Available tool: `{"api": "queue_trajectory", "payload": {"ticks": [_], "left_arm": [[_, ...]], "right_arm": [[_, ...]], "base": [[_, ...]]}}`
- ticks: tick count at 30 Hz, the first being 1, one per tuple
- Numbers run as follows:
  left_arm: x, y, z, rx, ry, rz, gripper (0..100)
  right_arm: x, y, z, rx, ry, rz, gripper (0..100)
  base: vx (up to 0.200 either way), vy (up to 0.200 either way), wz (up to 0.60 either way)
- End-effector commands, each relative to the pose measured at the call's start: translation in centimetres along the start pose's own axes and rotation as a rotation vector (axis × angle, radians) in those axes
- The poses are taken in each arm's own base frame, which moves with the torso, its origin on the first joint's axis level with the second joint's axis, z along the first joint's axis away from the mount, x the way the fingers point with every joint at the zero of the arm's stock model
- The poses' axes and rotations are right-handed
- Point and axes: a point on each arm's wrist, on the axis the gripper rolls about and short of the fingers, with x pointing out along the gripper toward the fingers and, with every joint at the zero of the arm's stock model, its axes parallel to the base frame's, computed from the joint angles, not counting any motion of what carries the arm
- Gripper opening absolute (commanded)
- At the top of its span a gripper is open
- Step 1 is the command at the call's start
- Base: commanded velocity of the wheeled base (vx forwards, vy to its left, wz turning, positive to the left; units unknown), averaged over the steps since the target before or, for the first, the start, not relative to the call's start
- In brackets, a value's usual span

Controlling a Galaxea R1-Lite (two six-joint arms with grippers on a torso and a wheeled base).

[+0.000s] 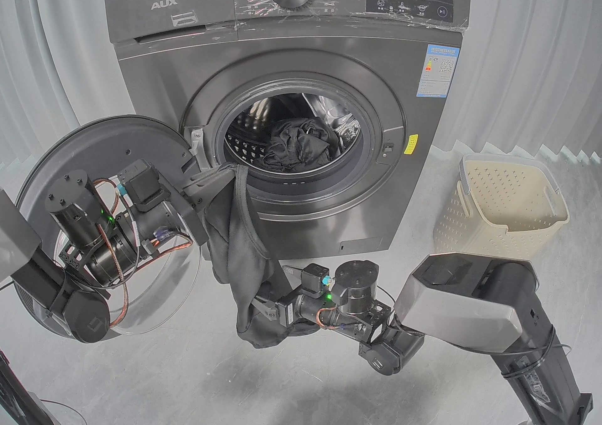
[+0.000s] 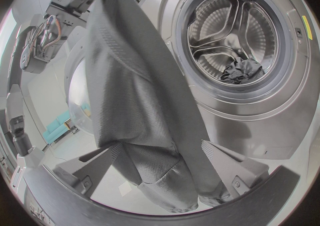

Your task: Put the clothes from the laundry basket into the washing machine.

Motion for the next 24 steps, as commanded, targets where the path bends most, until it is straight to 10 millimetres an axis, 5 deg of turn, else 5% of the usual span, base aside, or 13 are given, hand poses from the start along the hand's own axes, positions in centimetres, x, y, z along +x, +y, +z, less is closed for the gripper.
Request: {"api": "queue_trajectory", "payload": {"ticks": [1,16,17,24], "left_arm": [[0.0,0.0,0.0,-0.001,0.001,0.001,0],[0.0,0.1,-0.1,-0.014,0.001,0.002,0],[0.0,0.1,0.0,-0.014,-0.002,0.002,0],[0.0,0.1,0.0,-0.014,-0.002,0.002,0]], "right_arm": [[-0.2,0.6,-0.5,0.003,0.015,0.017,100],[0.0,1.7,-0.8,-0.001,-0.023,0.043,100],[0.1,1.8,-0.8,-0.002,-0.026,0.045,0],[0.1,1.7,-0.5,-0.004,-0.037,0.044,0]], "base": [[0.000,0.000,0.00],[0.000,0.000,0.00],[0.000,0.000,0.00],[0.000,0.000,0.00]]}}
